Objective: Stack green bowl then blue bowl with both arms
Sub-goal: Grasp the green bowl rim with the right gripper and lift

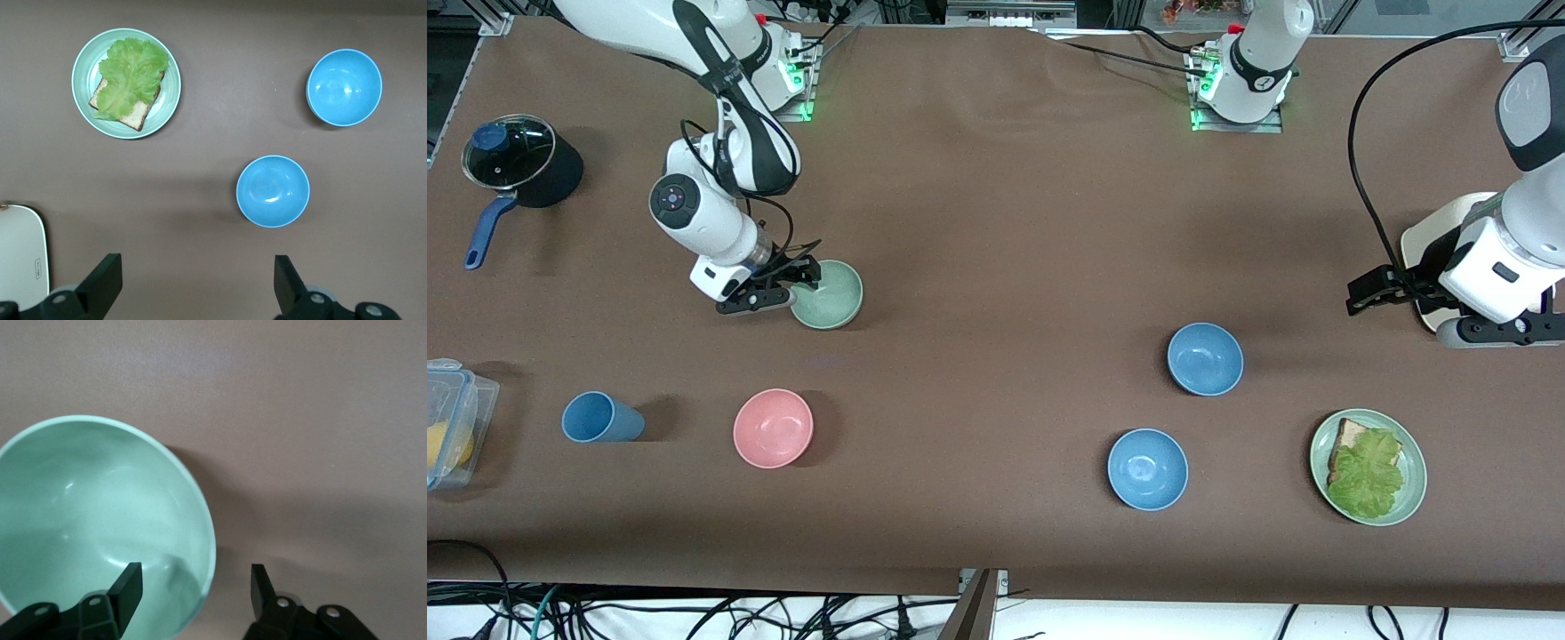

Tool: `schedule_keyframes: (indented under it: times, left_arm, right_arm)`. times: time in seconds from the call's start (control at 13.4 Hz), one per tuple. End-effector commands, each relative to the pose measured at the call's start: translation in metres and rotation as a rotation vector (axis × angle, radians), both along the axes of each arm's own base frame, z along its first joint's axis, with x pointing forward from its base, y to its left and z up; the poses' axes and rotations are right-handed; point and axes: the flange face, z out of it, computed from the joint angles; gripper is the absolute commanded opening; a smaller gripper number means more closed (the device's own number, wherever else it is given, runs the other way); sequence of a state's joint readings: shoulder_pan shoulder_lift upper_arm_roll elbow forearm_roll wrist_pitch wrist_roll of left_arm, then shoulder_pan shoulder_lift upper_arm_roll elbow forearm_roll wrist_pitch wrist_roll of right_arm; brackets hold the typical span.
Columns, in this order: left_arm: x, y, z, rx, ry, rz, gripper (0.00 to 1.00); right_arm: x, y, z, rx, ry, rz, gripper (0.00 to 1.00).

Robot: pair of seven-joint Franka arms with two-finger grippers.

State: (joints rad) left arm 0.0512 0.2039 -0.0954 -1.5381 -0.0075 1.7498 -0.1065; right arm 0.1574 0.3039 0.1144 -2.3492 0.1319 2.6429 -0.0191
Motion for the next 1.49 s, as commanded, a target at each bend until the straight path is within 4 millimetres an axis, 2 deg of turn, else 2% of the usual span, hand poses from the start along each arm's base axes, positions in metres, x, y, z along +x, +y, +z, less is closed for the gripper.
schedule_keyframes:
  times: [0.0,0.15,0.37,0.52,0.67,0.75,0.89,1.12,1.19,1.42]
  left_arm:
    - [0.006,-0.006,0.001,0.01,-0.02,-0.004,1.0]
    - [0.006,-0.003,0.003,0.002,-0.027,0.004,1.0]
    - [0.008,-0.003,0.002,0.005,-0.04,0.003,1.0]
    - [0.006,-0.004,-0.001,0.009,-0.026,0.002,1.0]
    - [0.001,-0.003,0.005,0.014,-0.005,0.003,1.0]
    - [0.001,-0.003,0.006,0.015,-0.005,0.001,1.0]
    - [0.001,-0.002,0.004,0.016,-0.004,0.003,1.0]
    - [0.001,-0.003,0.005,0.016,0.0,0.003,1.0]
    - [0.0,-0.003,0.003,0.016,0.003,0.002,1.0]
    - [0.001,-0.003,0.002,0.016,0.003,0.002,1.0]
  right_arm:
    - [0.0,0.003,0.0,0.012,-0.012,-0.008,0.35]
    - [0.004,0.003,0.003,0.026,-0.007,-0.03,0.0]
    - [0.027,0.01,0.027,0.048,0.022,-0.032,0.0]
    - [0.049,0.022,0.056,0.053,0.08,-0.103,0.0]
    - [0.064,0.063,0.089,0.054,0.121,-0.139,0.0]
    - [0.07,0.082,0.095,0.051,0.138,-0.184,0.0]
    - [0.065,0.144,0.104,0.046,0.135,-0.244,0.0]
    - [0.054,0.243,0.091,0.034,0.143,-0.376,0.0]
    - [0.051,0.268,0.084,0.024,0.139,-0.411,0.0]
    - [0.041,0.311,0.063,-0.001,0.129,-0.509,0.0]
